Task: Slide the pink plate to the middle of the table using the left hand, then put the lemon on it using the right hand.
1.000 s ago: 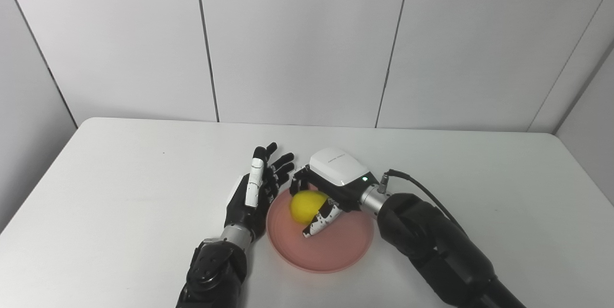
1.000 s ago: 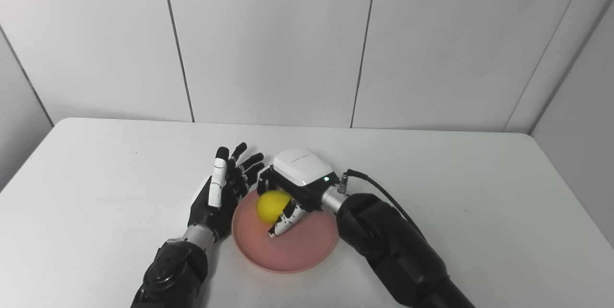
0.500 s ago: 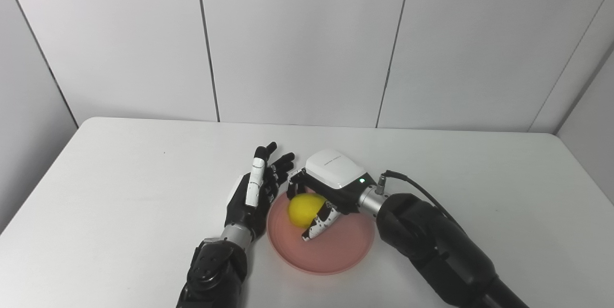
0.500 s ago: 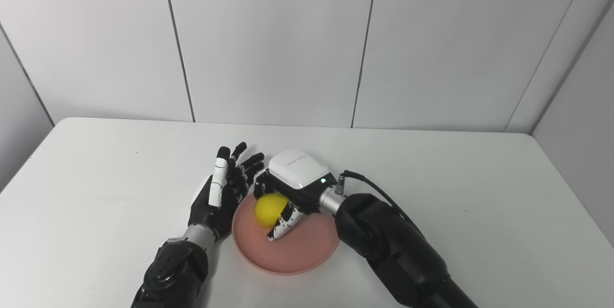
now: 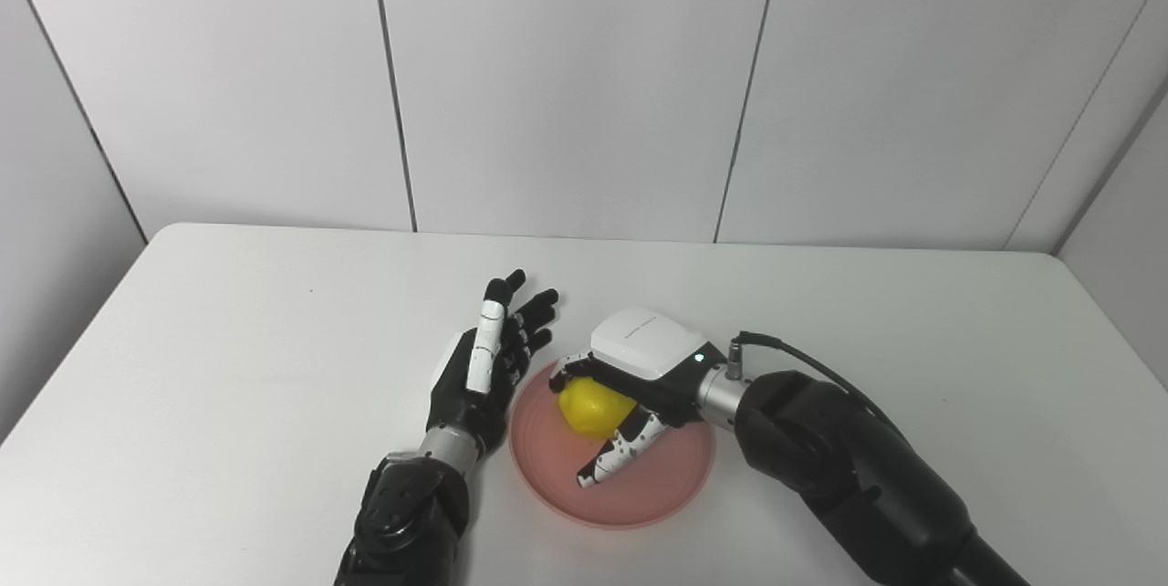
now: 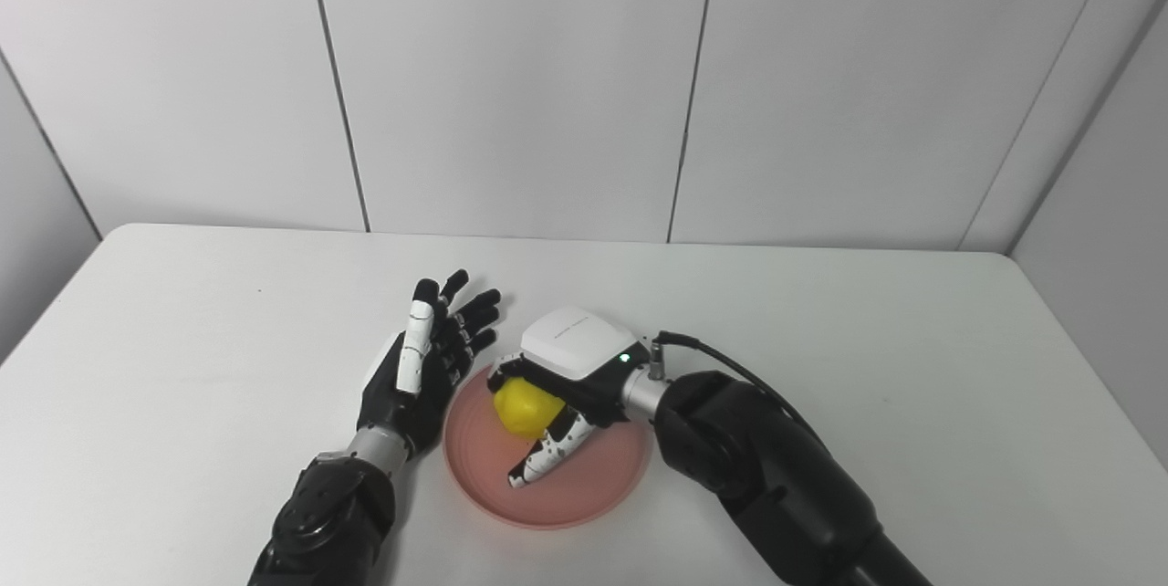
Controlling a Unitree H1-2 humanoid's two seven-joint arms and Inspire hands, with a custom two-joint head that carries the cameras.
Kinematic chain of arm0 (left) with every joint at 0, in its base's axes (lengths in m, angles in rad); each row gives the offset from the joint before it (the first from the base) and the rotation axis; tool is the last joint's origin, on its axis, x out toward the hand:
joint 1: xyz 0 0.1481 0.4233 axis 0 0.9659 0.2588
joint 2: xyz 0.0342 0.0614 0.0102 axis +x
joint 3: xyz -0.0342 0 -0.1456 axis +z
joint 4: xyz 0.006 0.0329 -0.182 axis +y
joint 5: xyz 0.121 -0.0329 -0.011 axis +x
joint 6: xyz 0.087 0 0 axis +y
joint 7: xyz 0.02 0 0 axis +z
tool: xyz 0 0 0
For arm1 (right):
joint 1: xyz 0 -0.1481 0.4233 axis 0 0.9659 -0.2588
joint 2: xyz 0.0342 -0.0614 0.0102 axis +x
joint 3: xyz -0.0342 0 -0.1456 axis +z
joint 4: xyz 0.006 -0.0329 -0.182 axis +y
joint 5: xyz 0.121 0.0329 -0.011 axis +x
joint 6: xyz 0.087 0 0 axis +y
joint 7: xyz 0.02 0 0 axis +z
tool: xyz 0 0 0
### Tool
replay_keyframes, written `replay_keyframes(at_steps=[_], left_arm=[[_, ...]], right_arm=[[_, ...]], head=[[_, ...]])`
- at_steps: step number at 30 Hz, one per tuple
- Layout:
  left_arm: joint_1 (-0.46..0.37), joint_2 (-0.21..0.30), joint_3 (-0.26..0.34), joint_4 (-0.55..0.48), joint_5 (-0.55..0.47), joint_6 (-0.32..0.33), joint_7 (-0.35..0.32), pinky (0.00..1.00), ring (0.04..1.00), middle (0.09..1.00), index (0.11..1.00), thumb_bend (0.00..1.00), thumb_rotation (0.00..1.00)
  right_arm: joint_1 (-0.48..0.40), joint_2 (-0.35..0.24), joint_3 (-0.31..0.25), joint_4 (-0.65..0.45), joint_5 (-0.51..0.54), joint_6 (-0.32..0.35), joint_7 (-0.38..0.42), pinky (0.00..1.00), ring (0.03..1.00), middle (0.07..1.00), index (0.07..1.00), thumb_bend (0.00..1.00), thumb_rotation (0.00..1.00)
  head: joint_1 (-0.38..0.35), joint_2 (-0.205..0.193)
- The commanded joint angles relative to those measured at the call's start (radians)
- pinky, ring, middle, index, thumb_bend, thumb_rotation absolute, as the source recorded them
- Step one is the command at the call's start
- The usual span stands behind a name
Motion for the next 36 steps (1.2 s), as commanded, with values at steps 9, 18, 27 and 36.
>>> replay_keyframes(at_steps=[9,18,27,36], left_arm=[[0.047,0.004,-0.001,0.064,0.023,0.042,0.021,0.93,0.903,0.877,0.966,0.8,0.94],[0.048,0.002,0.003,0.068,0.022,0.036,0.026,0.92,0.891,0.858,0.953,0.8,0.93],[0.05,-0.003,0.001,0.054,0.022,0.047,0.031,0.9,0.886,0.863,0.951,0.83,0.93],[0.046,-0.014,0.013,0.052,0.029,-0.006,0.049,0.93,0.887,0.872,0.941,0.9,0.99]], right_arm=[[-0.056,-0.019,-0.079,-0.101,0.019,0.053,0.077,0.55,0.704,0.769,0.77,1.0,0.67],[-0.081,-0.024,-0.136,-0.158,0.042,0.061,0.089,0.52,0.677,0.741,0.764,1.0,0.68],[-0.045,0.0,-0.273,-0.118,0.221,-0.064,-0.092,0.58,0.646,0.676,0.69,1.0,0.73],[0.108,0.181,-0.52,0.033,0.601,-0.063,-0.333,0.65,0.73,0.785,0.758,0.96,0.88]], head=[[-0.002,0.0],[-0.003,-0.002],[0.005,0.001],[0.004,0.002]])
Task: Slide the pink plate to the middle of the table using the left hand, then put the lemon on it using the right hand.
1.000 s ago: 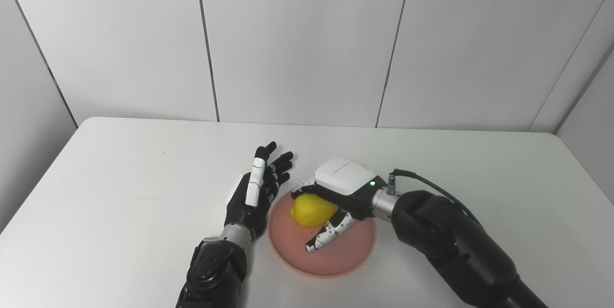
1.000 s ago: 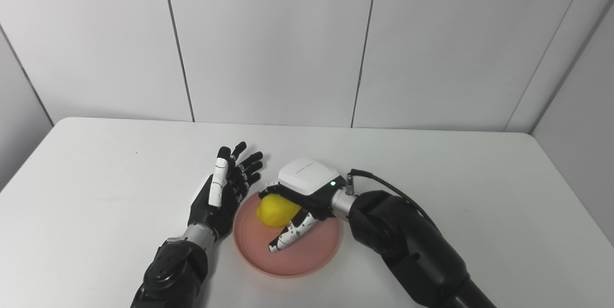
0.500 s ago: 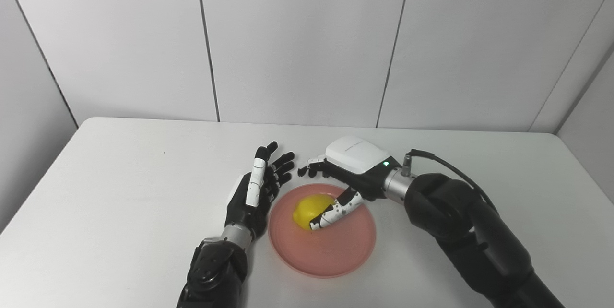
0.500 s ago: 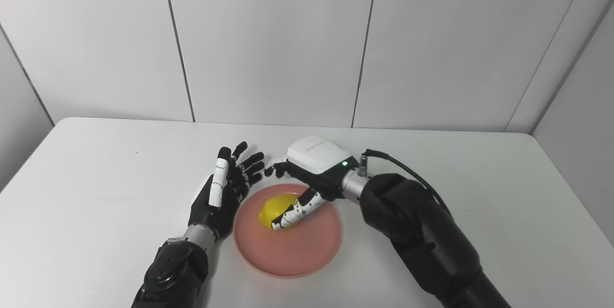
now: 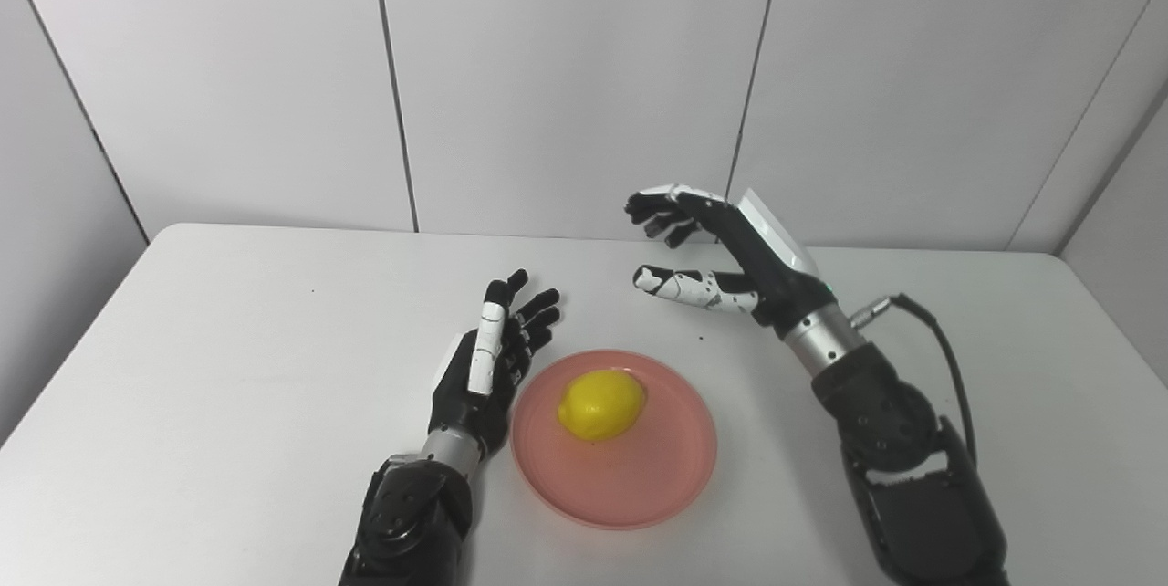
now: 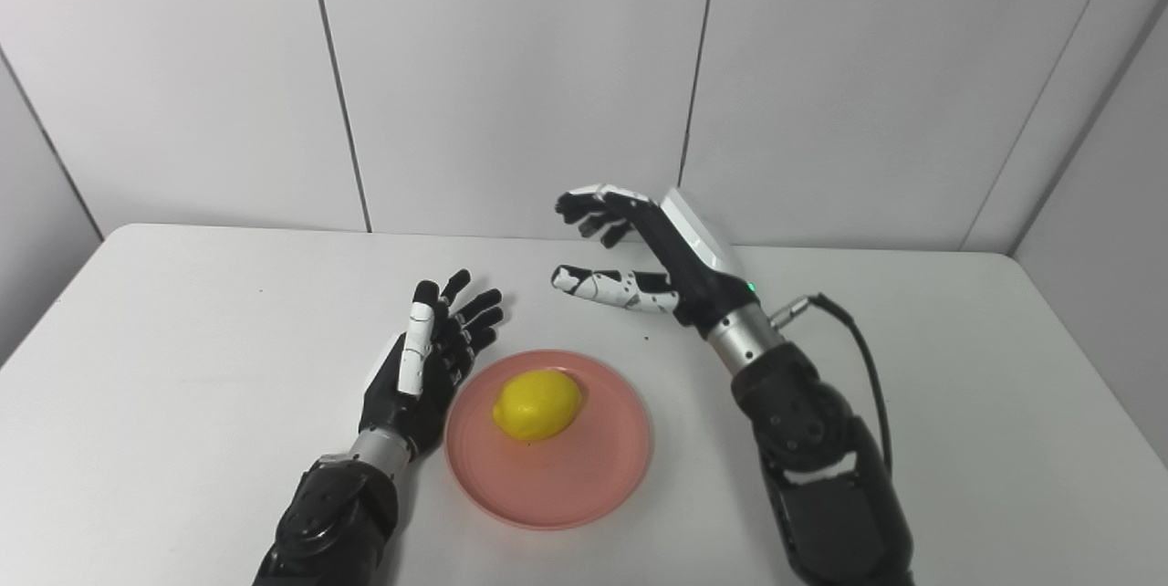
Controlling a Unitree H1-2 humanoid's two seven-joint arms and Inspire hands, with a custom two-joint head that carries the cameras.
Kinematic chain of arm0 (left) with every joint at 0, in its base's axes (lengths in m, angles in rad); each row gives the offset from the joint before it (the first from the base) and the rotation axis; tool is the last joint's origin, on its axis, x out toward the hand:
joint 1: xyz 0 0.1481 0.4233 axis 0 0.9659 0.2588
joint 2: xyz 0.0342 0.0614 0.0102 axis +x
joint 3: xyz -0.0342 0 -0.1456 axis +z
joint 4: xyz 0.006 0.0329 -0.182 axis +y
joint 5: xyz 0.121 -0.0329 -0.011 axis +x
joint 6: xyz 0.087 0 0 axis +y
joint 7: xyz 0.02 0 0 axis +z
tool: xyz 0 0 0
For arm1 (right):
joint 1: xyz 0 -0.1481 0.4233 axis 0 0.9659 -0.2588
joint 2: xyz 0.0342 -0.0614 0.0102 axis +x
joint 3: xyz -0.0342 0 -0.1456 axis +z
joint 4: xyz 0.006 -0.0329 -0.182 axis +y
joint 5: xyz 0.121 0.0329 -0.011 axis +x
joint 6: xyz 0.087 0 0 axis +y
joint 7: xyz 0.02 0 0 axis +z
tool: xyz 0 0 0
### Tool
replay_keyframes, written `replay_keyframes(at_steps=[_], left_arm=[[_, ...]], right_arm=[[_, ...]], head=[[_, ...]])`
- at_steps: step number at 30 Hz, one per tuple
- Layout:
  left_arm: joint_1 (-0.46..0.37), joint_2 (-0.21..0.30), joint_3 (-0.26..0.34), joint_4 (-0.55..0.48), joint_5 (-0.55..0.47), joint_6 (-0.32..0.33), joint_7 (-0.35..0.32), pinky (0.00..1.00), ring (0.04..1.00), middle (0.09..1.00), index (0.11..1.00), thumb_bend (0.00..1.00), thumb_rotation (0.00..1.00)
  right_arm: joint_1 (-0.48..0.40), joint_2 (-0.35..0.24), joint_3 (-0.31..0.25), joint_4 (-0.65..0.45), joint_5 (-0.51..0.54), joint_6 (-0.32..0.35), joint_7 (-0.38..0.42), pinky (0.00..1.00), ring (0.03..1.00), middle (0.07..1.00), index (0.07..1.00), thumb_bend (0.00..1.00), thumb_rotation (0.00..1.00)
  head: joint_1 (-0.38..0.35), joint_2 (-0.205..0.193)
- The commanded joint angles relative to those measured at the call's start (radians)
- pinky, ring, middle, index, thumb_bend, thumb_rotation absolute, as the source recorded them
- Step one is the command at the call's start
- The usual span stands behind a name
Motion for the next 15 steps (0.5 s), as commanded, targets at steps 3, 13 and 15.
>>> replay_keyframes(at_steps=[3,13,15], left_arm=[[0.033,-0.003,0.018,0.065,0.03,-0.011,0.039,0.94,0.891,0.888,0.942,0.95,1.0],[0.012,0.001,0.027,0.122,0.052,-0.151,0.032,1.0,0.94,0.953,0.962,1.0,1.0],[0.005,0.008,0.024,0.148,0.086,-0.202,0.046,1.0,0.962,0.96,0.959,1.0,1.0]], right_arm=[[-0.002,0.05,-0.089,0.002,0.123,0.013,-0.098,0.67,0.735,0.792,0.77,0.96,0.91],[0.059,0.182,-0.217,0.111,0.396,0.092,-0.196,0.81,0.824,0.827,0.8,0.93,0.87],[0.068,0.193,-0.218,0.125,0.416,0.098,-0.202,0.82,0.848,0.841,0.82,0.92,0.86]], head=[[-0.005,0.0],[-0.003,0.0],[-0.002,-0.001]])
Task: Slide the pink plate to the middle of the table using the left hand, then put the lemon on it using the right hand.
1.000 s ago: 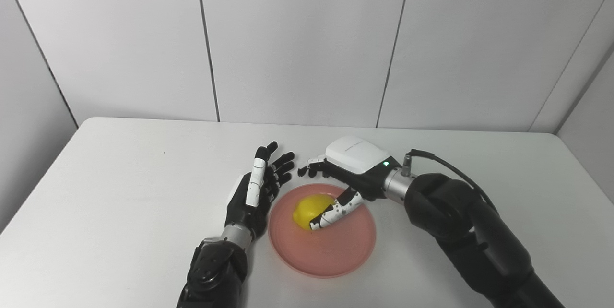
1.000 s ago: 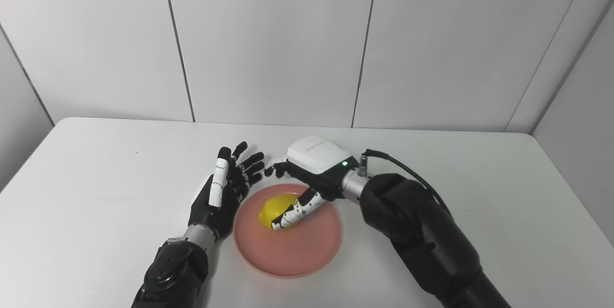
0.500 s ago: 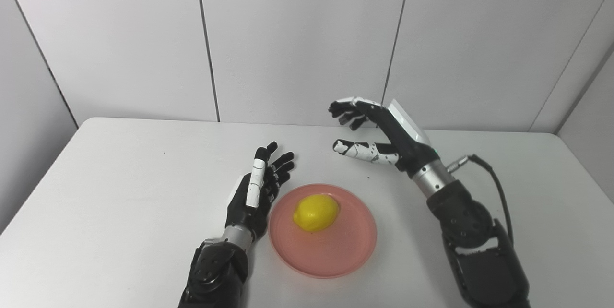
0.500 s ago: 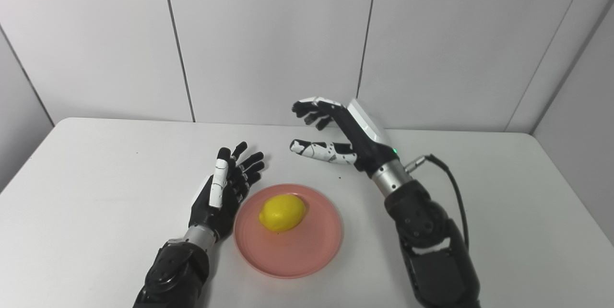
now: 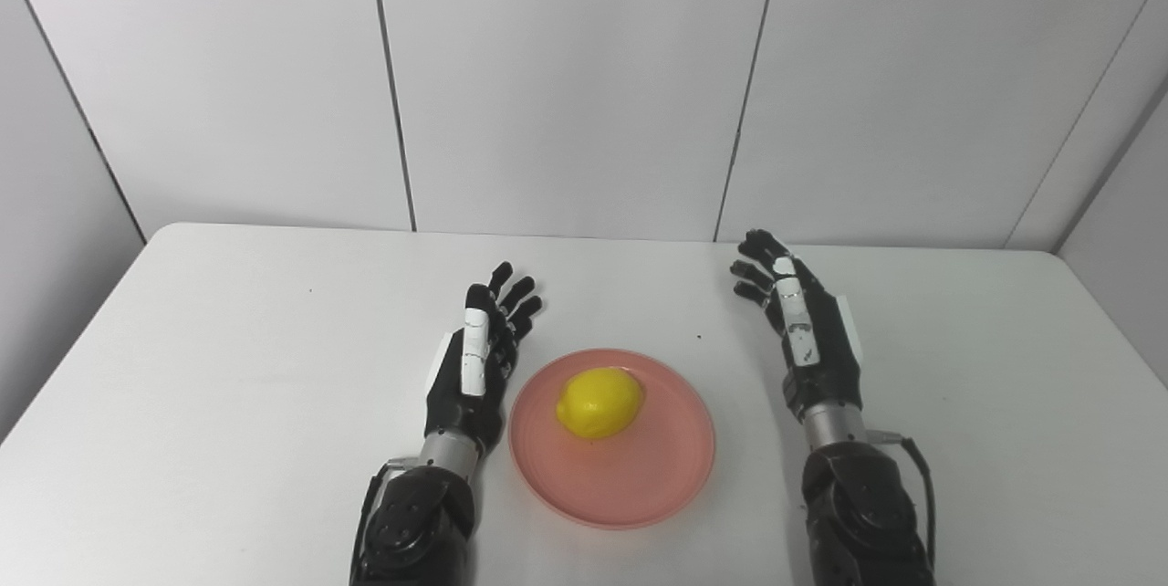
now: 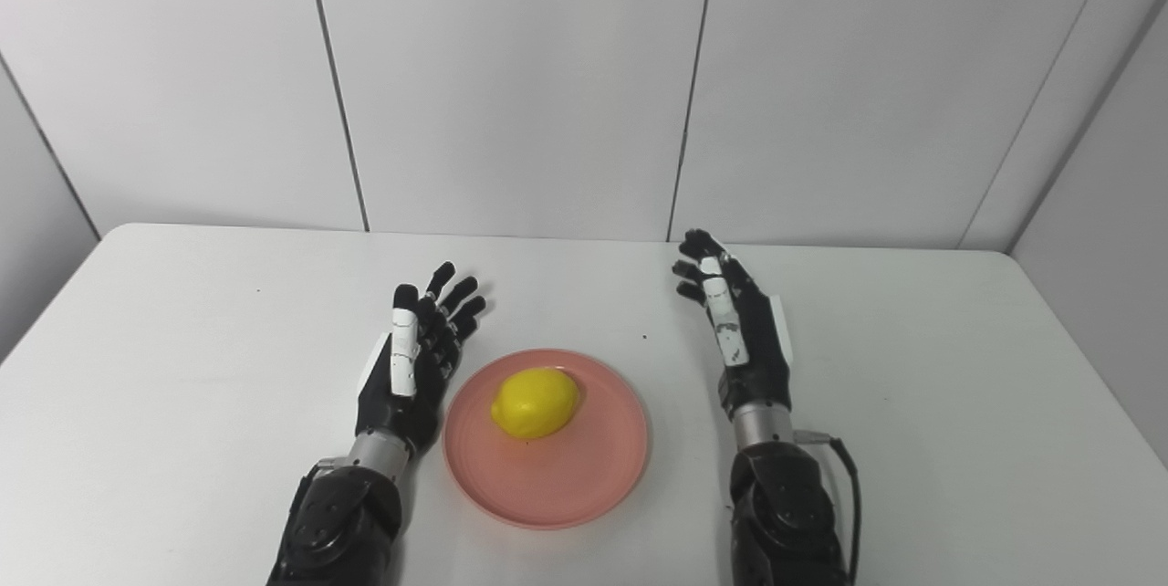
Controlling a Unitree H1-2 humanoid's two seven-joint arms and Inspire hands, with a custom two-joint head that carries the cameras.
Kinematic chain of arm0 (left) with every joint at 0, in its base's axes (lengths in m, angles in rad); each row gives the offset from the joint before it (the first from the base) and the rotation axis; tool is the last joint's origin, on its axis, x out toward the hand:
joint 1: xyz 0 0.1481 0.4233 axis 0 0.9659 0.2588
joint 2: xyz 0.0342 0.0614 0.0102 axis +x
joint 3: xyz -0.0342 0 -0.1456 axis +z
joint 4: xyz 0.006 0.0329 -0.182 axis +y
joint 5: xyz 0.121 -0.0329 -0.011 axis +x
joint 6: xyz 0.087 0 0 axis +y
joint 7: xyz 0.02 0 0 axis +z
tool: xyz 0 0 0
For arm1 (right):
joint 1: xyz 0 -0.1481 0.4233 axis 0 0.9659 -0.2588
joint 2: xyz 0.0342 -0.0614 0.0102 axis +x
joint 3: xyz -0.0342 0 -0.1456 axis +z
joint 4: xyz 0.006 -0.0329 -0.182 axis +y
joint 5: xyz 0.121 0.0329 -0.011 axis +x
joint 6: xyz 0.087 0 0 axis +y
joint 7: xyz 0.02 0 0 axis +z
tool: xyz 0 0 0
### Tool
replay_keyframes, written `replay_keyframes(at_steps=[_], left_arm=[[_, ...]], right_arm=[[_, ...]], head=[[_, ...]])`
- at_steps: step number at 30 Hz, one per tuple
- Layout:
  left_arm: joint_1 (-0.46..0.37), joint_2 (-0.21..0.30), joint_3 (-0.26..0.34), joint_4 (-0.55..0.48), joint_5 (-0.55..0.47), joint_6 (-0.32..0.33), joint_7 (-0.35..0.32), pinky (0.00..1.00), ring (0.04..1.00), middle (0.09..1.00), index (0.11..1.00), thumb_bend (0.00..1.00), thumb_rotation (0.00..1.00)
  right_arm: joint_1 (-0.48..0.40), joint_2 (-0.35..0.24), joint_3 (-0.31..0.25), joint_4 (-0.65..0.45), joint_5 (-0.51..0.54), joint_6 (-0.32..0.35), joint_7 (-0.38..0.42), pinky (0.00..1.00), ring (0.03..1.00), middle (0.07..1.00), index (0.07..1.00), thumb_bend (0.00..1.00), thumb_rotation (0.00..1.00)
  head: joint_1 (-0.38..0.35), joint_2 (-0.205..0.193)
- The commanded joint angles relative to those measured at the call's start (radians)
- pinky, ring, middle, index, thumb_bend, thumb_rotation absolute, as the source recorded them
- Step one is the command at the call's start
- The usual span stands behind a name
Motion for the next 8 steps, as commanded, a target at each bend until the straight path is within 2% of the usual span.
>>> replay_keyframes(at_steps=[1,5,8], left_arm=[[0.013,0.022,0.002,0.062,0.043,-0.027,0.038,1.0,0.968,0.961,0.958,1.0,1.0],[-0.005,0.032,-0.002,0.094,0.091,-0.067,0.073,1.0,0.999,0.994,0.973,0.96,1.0],[-0.01,0.035,-0.004,0.095,0.103,-0.069,0.08,1.0,1.0,0.999,0.985,0.94,1.0]], right_arm=[[-0.019,-0.002,0.005,-0.015,0.014,0.0,-0.005,0.82,0.854,0.845,0.827,0.91,0.86],[-0.003,0.018,0.0,0.001,0.056,0.029,-0.013,0.89,0.904,0.906,0.885,0.88,0.9],[0.004,0.031,-0.009,0.009,0.106,0.059,-0.012,0.93,0.932,0.936,0.919,0.88,0.94]], head=[[0.001,0.001],[0.0,0.003],[0.0,0.003]])
